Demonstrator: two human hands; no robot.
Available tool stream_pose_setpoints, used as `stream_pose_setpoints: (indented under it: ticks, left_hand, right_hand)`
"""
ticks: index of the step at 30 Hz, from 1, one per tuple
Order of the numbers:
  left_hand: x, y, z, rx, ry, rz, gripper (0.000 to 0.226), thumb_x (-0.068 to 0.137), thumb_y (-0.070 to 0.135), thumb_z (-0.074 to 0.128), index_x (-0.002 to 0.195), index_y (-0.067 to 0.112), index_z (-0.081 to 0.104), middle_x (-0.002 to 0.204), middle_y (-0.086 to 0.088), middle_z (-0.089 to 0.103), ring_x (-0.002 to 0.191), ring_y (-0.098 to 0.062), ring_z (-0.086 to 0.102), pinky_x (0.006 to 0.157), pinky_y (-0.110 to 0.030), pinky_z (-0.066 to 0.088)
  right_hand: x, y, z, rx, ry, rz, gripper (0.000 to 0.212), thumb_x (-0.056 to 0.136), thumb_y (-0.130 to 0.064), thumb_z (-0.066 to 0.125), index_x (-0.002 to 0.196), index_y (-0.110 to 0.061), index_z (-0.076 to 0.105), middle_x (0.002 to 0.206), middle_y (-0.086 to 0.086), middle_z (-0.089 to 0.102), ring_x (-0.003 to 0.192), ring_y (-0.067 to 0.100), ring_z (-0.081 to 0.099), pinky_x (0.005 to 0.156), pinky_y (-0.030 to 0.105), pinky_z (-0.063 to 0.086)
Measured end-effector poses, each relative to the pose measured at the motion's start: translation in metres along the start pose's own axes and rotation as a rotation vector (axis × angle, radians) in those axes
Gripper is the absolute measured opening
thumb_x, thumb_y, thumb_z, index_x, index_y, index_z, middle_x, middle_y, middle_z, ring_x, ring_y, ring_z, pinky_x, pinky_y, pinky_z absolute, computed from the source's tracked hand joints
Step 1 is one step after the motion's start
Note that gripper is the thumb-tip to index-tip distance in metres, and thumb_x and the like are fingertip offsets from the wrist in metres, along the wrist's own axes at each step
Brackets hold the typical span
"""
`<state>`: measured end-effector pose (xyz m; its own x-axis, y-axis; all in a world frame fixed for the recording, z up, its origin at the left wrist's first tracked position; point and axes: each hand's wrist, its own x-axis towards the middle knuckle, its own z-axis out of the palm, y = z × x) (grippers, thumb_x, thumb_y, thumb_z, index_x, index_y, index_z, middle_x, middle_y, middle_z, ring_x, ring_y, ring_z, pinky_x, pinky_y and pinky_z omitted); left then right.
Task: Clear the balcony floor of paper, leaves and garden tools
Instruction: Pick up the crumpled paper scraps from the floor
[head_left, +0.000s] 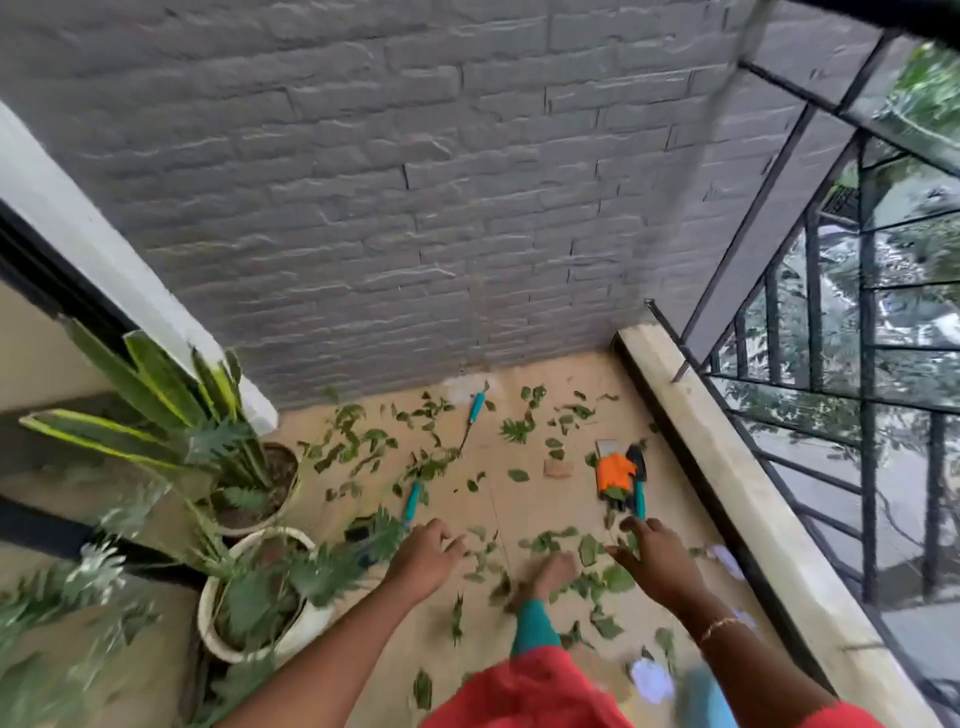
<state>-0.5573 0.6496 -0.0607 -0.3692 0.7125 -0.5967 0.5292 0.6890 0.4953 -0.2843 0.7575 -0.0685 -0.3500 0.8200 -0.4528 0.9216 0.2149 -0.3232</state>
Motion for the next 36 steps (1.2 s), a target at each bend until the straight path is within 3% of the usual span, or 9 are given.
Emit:
stream_pose_setpoints:
  ticks: [4,9,13,19,25,29,36]
  left_hand:
    - [0.075,0.055,-0.015,0.113,-0.079,0.005,0.035,0.094,0.035,0.05,0.12,0.011,0.054,0.123,-0.007,0.054,0.11,-0.022,0.054,0.088,-0.027,0.044]
    - [0.175,0.146,-0.025,0.235,-0.178,0.039,0.027,0.093,0.031,0.053,0.111,0.011,0.054,0.118,-0.007,0.055,0.106,-0.021,0.055,0.092,-0.029,0.046]
    - [0.227,0.214,-0.035,0.383,-0.154,0.161,0.044,0.092,0.036,0.054,0.128,0.012,0.047,0.129,-0.007,0.049,0.113,-0.025,0.053,0.087,-0.029,0.042]
    - [0.312,0.264,-0.007,0.534,-0.255,0.214,0.041,0.089,0.035,0.057,0.123,0.013,0.049,0.129,-0.006,0.052,0.112,-0.023,0.054,0.089,-0.03,0.045]
    - [0.433,0.261,0.102,0.7,-0.38,0.25,0.048,0.091,0.03,0.056,0.134,0.014,0.045,0.135,-0.006,0.049,0.121,-0.022,0.049,0.097,-0.028,0.041]
    - [0.511,0.229,0.189,0.722,-0.429,0.296,0.033,0.09,0.024,0.058,0.12,0.009,0.054,0.123,-0.011,0.055,0.112,-0.028,0.054,0.091,-0.035,0.046]
    - [0.61,0.144,0.298,0.916,-0.451,0.398,0.028,0.09,0.02,0.057,0.114,0.008,0.053,0.122,-0.011,0.052,0.11,-0.027,0.053,0.085,-0.034,0.044]
  right_hand:
    - [0.07,0.019,-0.037,0.008,0.006,0.022,0.048,0.092,-0.043,0.048,0.133,-0.018,0.042,0.124,0.007,0.05,0.112,0.023,0.051,0.087,0.028,0.04]
    - [0.132,0.063,-0.094,-0.014,-0.037,0.102,0.049,0.093,-0.044,0.047,0.134,-0.018,0.04,0.127,0.008,0.048,0.113,0.024,0.051,0.092,0.029,0.04]
    - [0.162,0.094,-0.133,0.019,-0.007,0.194,0.047,0.091,-0.043,0.05,0.131,-0.019,0.043,0.132,0.007,0.047,0.117,0.024,0.049,0.095,0.029,0.04]
    - [0.208,0.134,-0.133,0.169,0.034,0.368,0.048,0.091,-0.042,0.05,0.131,-0.017,0.045,0.129,0.008,0.049,0.116,0.025,0.049,0.093,0.03,0.04]
    - [0.264,0.19,-0.039,0.343,0.114,0.547,0.039,0.086,-0.033,0.062,0.117,-0.01,0.058,0.116,0.012,0.059,0.105,0.029,0.057,0.086,0.035,0.045]
    - [0.307,0.226,0.061,0.432,0.102,0.671,0.037,0.085,-0.028,0.064,0.114,-0.006,0.059,0.111,0.015,0.06,0.101,0.034,0.058,0.083,0.038,0.043]
    - [0.378,0.269,0.216,0.527,0.082,0.778,0.038,0.086,-0.03,0.063,0.118,-0.011,0.057,0.109,0.017,0.057,0.101,0.036,0.056,0.084,0.04,0.046]
